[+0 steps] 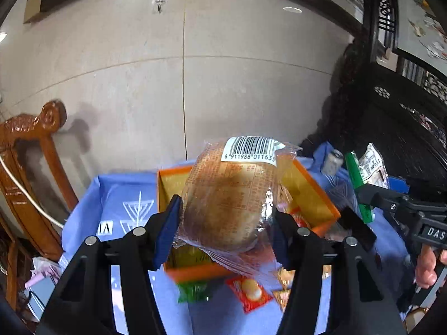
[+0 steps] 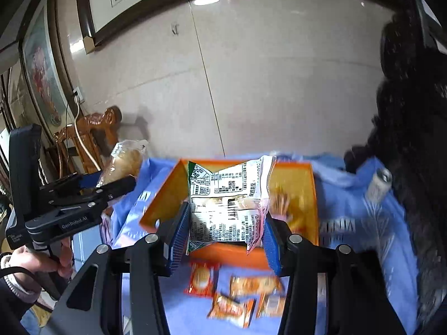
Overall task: Organize snacks
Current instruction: 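Carry both bags over the orange box and release them inside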
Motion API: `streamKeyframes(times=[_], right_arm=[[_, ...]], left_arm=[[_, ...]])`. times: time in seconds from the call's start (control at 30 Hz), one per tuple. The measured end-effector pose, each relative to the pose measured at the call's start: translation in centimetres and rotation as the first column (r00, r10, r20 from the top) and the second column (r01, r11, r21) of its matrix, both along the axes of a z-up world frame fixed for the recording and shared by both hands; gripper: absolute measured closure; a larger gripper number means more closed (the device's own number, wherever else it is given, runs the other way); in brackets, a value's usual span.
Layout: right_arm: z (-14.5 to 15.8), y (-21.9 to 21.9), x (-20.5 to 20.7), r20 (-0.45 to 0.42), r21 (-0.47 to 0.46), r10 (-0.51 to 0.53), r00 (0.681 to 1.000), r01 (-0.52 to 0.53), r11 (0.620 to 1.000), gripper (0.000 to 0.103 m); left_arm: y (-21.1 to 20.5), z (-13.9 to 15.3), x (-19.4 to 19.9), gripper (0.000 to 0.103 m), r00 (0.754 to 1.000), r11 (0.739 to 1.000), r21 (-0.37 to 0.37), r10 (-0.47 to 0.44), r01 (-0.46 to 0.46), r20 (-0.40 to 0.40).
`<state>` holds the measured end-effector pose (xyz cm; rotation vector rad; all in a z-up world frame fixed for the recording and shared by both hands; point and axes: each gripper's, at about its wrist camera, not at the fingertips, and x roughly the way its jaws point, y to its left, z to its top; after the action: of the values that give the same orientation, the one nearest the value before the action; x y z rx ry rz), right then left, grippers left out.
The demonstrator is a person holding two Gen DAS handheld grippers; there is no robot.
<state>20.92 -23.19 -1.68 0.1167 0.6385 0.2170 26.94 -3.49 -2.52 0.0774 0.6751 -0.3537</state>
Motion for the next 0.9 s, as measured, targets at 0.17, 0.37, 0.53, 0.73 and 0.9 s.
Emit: streamKeyframes(times=[0.17, 0.37, 0.53, 0.73, 0.9], right_arm=[[0.7, 0.3, 3.8, 0.015, -0.025, 0.005, 1.0, -0.005, 1.0, 0.055], [0.5, 1.1, 7.7, -0.015, -0.065, -0.014, 1.0, 0.013, 0.998, 0.017], [1.0, 0.7, 6.0, 0.016, -0.024, -0.02, 1.0, 0.02, 0.999, 0.015], [-1.5, -0.3, 2.4, -0.072, -0.009, -0.023, 0.997, 0.022, 1.0, 0.01], [-5.5, -1.4, -1.2, -0.175, -0.057, -0.032, 0.984, 0.022, 0.998, 0.007]], left_arm=[[-1.2, 0.2, 3.9, 0.046, 1.0, 1.0, 0.025, 0.019, -0.018, -0.017], [-1.2, 0.2, 7.0, 0.004, 0.987, 0.985, 0.072, 0.161, -0.159, -0.015], [0.8, 0.6, 5.9, 0.004, 0.986, 0.986, -0.007, 0.163, -0.164, -0.04], [2.9, -1.6, 1.1, 0.004, 0.983, 0.986, -0.027, 0.164, -0.167, -0.087], [3.5, -4.8, -2.9, 0.004, 0.98, 0.992, 0.012, 0.128, -0.127, -0.155]])
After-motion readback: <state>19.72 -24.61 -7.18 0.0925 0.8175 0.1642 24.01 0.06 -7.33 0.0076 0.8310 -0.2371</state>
